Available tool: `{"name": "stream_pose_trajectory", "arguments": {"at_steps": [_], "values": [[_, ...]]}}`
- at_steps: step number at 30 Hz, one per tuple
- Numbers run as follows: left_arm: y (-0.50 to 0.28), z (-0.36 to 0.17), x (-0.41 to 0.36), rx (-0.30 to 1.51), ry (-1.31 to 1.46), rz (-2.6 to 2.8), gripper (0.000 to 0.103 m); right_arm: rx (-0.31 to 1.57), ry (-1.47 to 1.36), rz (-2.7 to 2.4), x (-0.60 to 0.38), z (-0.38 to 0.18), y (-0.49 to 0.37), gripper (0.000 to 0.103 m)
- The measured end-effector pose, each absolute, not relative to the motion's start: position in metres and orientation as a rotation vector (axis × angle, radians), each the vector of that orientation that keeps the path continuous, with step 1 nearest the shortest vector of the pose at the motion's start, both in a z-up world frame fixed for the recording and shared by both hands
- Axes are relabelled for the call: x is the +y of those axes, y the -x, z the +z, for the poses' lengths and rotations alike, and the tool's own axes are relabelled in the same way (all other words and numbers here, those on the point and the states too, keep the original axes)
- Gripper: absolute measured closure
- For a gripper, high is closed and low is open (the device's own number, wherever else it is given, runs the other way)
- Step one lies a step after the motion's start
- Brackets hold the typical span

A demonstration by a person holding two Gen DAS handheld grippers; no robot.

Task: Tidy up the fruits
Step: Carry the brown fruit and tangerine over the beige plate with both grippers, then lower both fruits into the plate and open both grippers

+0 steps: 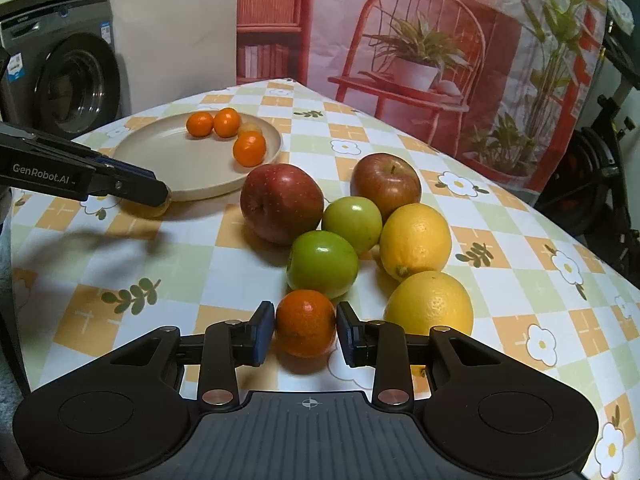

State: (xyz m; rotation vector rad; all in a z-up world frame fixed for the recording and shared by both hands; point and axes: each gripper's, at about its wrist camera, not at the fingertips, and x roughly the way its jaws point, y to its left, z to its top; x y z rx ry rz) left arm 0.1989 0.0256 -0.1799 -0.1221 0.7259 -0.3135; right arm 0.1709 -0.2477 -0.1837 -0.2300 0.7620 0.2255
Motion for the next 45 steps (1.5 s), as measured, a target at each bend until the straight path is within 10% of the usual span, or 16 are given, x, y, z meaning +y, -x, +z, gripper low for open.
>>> {"name": "stream_pose_trajectory", "arguments": {"at_steps": [24,45], "values": [[-0.249,-0.144,0.098,0.632,0.078,-0.148,0.077,0.613,0.243,0.347,-0.207,-0.112,-0.24,0.073],[-0.296,-0.185,0.128,0.723,0.046,-0.136,0.077,0.816,0.388,0.408,-0.141,-0.175,-0.335,0.074]]}}
